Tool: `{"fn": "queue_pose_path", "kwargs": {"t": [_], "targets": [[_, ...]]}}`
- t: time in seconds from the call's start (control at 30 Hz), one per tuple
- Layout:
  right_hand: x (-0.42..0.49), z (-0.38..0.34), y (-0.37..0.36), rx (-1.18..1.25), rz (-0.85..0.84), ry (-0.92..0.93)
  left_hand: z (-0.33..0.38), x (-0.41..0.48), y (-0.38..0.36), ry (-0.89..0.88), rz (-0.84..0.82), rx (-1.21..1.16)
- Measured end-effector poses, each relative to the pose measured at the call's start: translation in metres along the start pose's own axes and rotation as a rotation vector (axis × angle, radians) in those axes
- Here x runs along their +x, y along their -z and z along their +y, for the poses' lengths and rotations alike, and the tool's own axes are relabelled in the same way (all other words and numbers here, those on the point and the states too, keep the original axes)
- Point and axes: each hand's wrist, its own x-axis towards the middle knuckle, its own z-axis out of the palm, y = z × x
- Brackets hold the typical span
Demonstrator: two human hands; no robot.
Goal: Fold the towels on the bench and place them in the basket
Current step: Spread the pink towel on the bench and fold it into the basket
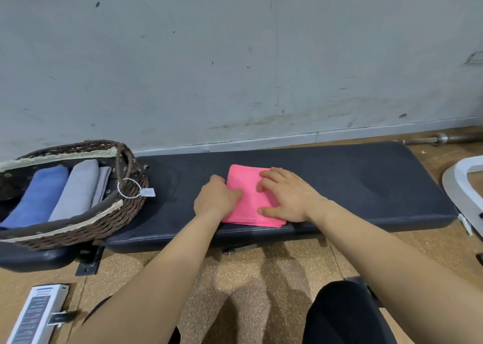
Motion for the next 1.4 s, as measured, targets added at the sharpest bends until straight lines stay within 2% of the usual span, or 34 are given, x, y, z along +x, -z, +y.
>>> {"fn": "queue_pose_path", "kwargs": {"t": [0.1, 0.2, 0.43, 0.6, 0.73, 0.9, 0.97, 1.07, 1.1, 1.27, 1.33, 1.4], "targets": [[0.002, -0.007, -0.001, -0.031, -0.004, 0.01, 0.008, 0.007, 0.01, 0.014, -0.086, -0.168], [0.005, -0.022, -0.005, -0.011, 0.023, -0.027, 0.013, 0.012, 0.023, 0.015, -0.098, -0.277], [0.014, -0.063, -0.029, 0.052, 0.169, -0.188, 0.023, 0.01, 0.037, -0.188, -0.013, -0.075], [-0.007, -0.042, -0.016, 0.084, 0.303, -0.053, 0.025, 0.001, 0.029, -0.334, 0.066, 0.106], [-0.018, -0.028, -0.018, 0.06, 0.156, 0.034, 0.029, -0.011, 0.02, -0.401, 0.091, 0.178], [-0.012, -0.038, -0.021, 0.031, 0.053, 0.022, 0.03, -0.018, 0.017, -0.391, 0.063, 0.184], [-0.017, -0.037, -0.02, 0.064, 0.086, 0.014, 0.029, -0.02, 0.017, -0.394, 0.068, 0.188], [-0.031, -0.021, -0.019, 0.078, 0.262, -0.041, 0.028, -0.023, 0.014, -0.421, 0.078, 0.213], [-0.036, -0.013, -0.02, 0.076, 0.262, -0.07, 0.029, -0.025, 0.012, -0.428, 0.079, 0.217], [-0.052, -0.004, -0.03, 0.081, 0.056, -0.123, 0.044, -0.038, -0.001, -0.44, 0.024, 0.219], [-0.055, -0.007, -0.034, 0.079, 0.068, -0.141, 0.047, -0.043, -0.008, -0.459, 0.008, 0.258], [-0.058, -0.009, -0.034, 0.13, 0.17, -0.206, 0.046, -0.045, -0.015, -0.469, -0.005, 0.281]]}}
